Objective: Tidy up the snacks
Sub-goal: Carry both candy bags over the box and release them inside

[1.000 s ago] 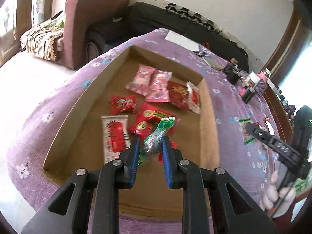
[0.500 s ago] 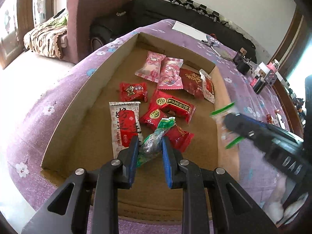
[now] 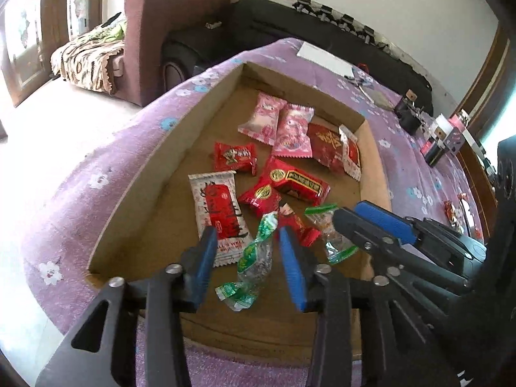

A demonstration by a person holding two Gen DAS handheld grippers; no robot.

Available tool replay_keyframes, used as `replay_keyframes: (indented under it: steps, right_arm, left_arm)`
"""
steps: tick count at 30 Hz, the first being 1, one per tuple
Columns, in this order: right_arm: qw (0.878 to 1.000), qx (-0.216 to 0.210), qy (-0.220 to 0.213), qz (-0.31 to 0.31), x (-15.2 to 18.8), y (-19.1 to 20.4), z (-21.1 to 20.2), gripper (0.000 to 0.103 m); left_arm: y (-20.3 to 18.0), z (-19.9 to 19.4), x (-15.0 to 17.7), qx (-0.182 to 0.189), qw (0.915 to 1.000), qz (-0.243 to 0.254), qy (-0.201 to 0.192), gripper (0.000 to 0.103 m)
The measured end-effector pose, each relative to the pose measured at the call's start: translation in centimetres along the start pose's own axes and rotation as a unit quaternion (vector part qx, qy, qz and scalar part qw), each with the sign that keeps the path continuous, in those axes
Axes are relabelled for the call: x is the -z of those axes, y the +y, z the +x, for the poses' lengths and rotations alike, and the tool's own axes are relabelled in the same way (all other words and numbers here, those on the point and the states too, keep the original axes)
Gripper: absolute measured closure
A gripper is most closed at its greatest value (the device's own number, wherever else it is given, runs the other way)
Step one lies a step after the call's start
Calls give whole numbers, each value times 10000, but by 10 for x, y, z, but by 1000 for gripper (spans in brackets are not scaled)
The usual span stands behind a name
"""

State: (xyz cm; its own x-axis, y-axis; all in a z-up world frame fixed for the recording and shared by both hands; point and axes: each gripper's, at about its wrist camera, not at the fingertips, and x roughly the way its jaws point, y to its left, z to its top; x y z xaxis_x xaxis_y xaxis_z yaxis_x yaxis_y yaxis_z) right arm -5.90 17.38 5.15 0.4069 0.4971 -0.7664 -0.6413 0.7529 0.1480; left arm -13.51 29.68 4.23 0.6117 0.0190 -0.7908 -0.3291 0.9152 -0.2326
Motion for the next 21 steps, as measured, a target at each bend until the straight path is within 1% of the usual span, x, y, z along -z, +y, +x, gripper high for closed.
replay_keyframes:
  steps: [1, 2, 4, 10, 16, 21]
  right_arm:
    - [10000, -3, -46, 30, 0, -2, -3, 74]
    - [9999, -6, -82, 63, -1, -3, -6, 72]
    - [9998, -39, -153, 152, -1, -8, -12, 64]
    - [9991, -42, -280, 328, 4, -18, -27, 62]
    - [9983, 17, -314, 487, 11, -32, -38, 58]
    - [9973, 17, -312, 665, 18, -46, -43, 58]
  left_arm:
    - [1, 0, 0, -28, 10000, -18, -6, 55]
    - [1, -1, -1, -56, 10000, -32, -15, 54]
    - [0, -2, 0, -93, 10000, -36, -12, 53]
    - [-9, -2, 2, -291, 9995, 88, 17, 53]
    - [-21, -10, 4, -453, 9985, 289, -106, 53]
    - [-35, -15, 5, -499, 9973, 506, -192, 53]
